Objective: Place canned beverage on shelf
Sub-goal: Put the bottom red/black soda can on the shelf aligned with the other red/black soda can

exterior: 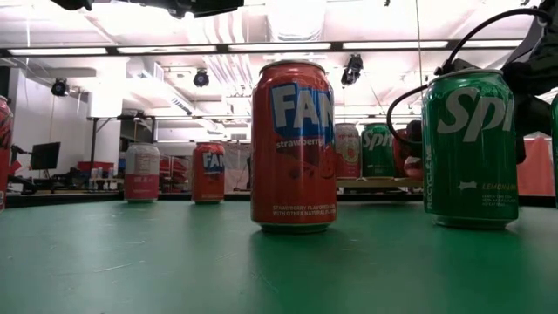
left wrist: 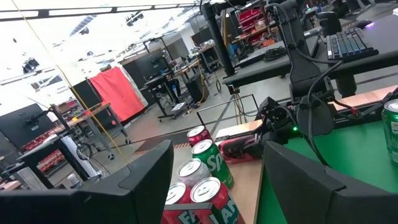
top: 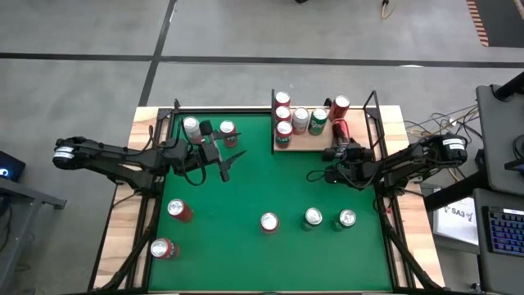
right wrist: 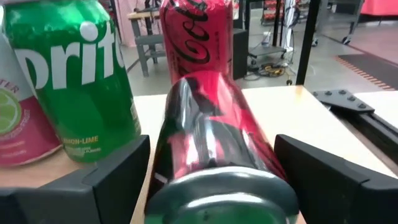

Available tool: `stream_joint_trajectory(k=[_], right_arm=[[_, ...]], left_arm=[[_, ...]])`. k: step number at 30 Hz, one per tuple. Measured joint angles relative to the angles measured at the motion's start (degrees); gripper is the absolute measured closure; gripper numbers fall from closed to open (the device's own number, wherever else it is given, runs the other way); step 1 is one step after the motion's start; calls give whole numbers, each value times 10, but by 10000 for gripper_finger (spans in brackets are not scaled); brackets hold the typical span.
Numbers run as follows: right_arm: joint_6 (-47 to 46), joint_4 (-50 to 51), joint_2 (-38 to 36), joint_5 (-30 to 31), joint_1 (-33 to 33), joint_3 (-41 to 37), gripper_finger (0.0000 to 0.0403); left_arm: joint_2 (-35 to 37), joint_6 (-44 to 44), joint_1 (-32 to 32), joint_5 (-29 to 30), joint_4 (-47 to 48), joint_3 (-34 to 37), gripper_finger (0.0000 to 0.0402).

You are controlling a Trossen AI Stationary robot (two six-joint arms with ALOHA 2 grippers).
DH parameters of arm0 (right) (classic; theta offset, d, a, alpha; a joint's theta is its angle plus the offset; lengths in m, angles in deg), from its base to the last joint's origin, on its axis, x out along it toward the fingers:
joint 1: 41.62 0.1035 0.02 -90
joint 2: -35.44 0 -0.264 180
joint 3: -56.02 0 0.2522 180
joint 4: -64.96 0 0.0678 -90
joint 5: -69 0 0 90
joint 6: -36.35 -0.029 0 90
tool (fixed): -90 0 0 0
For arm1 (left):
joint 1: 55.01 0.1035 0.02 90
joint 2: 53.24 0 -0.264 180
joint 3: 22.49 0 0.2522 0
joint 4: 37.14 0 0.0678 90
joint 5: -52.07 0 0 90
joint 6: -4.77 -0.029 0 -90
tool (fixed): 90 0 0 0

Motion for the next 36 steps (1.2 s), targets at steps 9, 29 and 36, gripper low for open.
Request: stream_joint_trajectory(k=[9, 29, 36], right_arm=[[-4, 5, -40, -66, 0, 0, 74], [63, 92, -178, -242, -91, 2, 76], [41, 123, -178, -281, -94, 1, 76]], left_arm=[[0, 0, 0, 0, 3, 0, 167], [0, -3, 0, 0, 9, 0, 167], [0, -3, 0, -2, 9, 0, 167]])
